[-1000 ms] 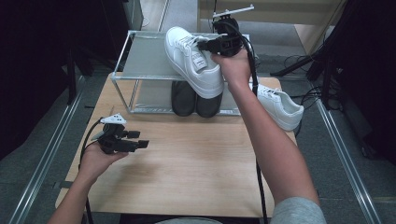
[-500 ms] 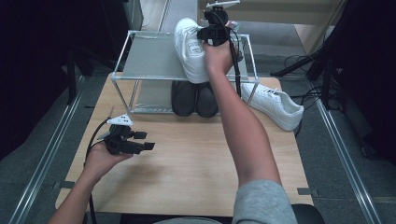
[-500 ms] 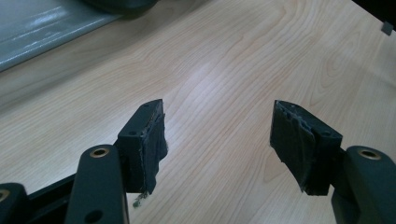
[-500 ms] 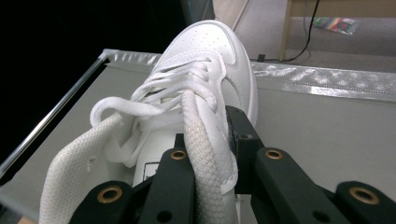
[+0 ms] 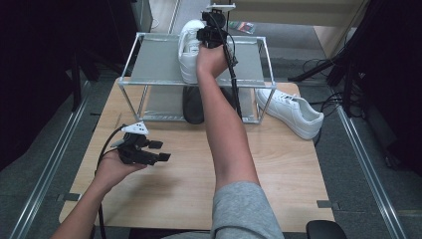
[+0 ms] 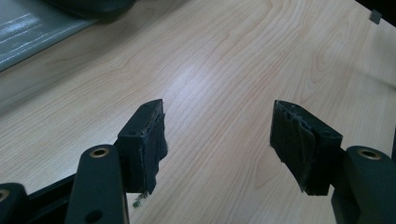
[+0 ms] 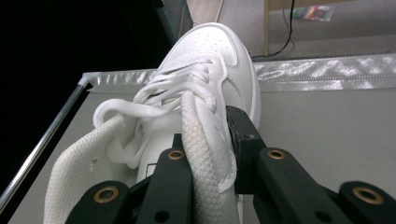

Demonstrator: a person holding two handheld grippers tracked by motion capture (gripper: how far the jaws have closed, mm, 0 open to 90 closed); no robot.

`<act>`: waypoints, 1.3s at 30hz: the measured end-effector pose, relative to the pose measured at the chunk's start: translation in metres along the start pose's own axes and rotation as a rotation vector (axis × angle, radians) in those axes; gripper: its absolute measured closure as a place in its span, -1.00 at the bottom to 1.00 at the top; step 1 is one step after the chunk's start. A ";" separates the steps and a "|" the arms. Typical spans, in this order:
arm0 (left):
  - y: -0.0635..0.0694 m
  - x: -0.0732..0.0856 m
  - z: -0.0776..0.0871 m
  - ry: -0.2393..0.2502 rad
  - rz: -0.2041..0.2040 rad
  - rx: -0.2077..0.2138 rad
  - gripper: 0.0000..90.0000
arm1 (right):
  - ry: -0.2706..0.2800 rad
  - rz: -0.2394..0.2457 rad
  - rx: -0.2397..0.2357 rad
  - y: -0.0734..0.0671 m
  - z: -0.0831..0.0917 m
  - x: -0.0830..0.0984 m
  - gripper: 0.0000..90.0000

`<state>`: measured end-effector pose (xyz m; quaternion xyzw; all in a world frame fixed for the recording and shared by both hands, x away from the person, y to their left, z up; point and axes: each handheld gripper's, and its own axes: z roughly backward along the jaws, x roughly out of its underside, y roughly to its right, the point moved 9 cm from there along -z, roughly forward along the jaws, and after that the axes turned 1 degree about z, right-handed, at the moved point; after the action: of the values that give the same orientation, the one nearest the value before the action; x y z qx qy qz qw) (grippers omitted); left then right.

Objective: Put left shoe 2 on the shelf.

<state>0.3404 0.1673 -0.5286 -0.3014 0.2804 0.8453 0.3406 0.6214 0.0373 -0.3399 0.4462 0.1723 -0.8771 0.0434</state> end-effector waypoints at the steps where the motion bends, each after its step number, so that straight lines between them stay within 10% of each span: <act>1: 0.000 0.000 0.000 -0.003 -0.002 0.001 -0.19 | -0.009 -0.008 0.001 0.000 -0.002 0.002 0.80; 21: 0.000 0.004 -0.004 -0.035 -0.013 -0.008 -0.19 | -0.093 0.094 -0.102 0.009 0.000 0.008 0.44; 39: -0.001 0.006 -0.007 -0.055 -0.017 -0.003 -0.19 | -0.119 0.247 -0.218 0.004 0.042 0.008 0.40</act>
<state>0.3397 0.1654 -0.5380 -0.2810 0.2669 0.8508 0.3549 0.5853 0.0201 -0.3245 0.4039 0.2073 -0.8662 0.2089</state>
